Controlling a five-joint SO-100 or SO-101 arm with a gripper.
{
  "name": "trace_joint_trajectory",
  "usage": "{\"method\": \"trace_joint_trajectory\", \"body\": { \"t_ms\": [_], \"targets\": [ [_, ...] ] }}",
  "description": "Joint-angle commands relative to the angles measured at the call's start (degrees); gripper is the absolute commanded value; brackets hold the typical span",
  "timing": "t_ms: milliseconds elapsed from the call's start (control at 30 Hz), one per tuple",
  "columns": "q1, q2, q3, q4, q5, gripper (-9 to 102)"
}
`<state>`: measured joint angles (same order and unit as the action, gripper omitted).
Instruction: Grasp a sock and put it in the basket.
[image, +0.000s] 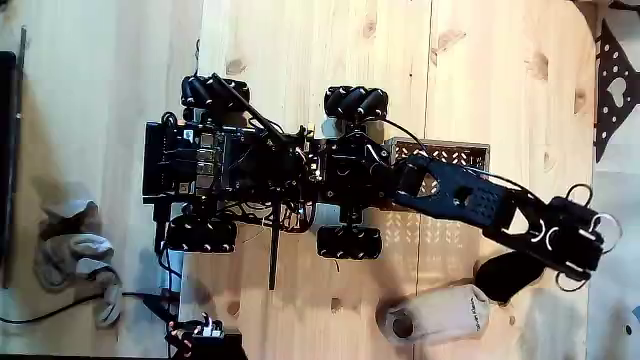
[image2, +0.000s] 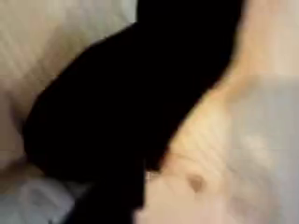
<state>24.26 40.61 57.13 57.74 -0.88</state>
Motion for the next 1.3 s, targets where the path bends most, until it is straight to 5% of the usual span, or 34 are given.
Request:
{"method": "trace_joint_trajectory", "body": {
  "t_ms": [0,633,733,967,1267],
  "targets": [
    [1.76,-1.49,-2.37,-1.32,-1.32,35],
    [3.69,-22.24,-6.42,-8.09,-12.83,35],
    [2.55,-23.29,-7.91,-8.61,-12.92,10],
    [-0.26,-21.36,-7.91,-10.55,-13.54,0],
    [-7.12,0.62,-7.12,16.61,-6.86,0]
  ]
}}
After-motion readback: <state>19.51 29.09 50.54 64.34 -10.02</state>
